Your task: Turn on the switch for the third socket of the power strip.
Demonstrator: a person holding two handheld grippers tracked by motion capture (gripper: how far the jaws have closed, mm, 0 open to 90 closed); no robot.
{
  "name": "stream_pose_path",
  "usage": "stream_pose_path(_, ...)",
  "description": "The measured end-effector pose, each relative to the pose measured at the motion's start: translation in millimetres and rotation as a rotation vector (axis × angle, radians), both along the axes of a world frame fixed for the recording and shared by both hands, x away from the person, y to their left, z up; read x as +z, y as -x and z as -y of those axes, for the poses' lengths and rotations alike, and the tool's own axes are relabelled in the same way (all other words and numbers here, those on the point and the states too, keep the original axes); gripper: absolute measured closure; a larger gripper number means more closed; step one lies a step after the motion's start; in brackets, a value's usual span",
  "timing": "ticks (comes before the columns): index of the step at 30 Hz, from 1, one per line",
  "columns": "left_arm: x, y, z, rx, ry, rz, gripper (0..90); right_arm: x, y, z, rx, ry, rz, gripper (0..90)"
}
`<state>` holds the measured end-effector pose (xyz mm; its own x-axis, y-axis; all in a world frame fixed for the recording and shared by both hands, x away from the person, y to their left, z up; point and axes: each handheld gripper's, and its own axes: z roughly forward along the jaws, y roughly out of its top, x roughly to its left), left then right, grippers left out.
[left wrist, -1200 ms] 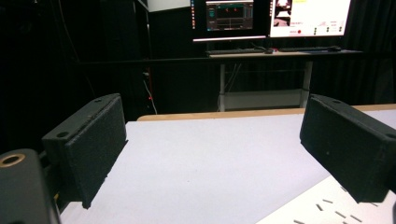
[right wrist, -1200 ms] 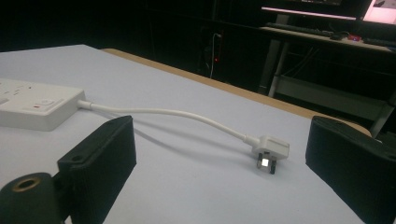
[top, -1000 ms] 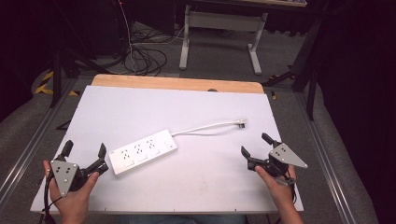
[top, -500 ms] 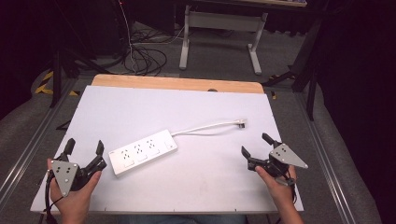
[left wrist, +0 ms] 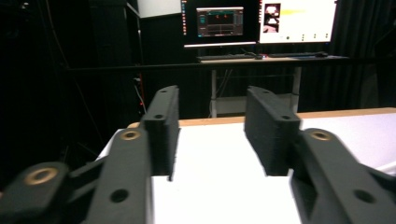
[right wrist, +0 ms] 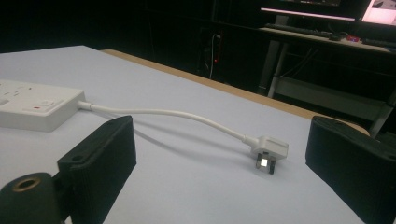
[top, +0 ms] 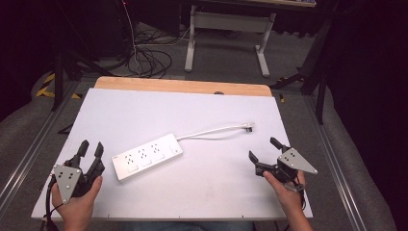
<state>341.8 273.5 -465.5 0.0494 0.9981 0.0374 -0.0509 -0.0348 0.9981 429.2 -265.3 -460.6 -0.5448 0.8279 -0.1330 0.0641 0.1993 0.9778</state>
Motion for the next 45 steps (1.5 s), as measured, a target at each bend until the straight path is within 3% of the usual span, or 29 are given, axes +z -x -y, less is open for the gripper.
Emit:
stream_pose_path(18, 0.9, -0.2, 1.7, -0.026, -0.047, -0.001, 85.4, -0.4, 1.2, 0.4, -0.002, 0.001, -0.003, 9.1)
stream_pose_path(26, 1.2, -0.4, 1.9, -0.036, -0.055, -0.005, 89.9, -0.5, 1.3, 0.7, -0.003, -0.001, -0.002, 9.1)
stream_pose_path(45, 2.0, -1.8, 7.2, -0.086, -0.076, -0.028, 90.0, -0.3, 2.1, 1.3, -0.001, 0.001, -0.002, 9.1)
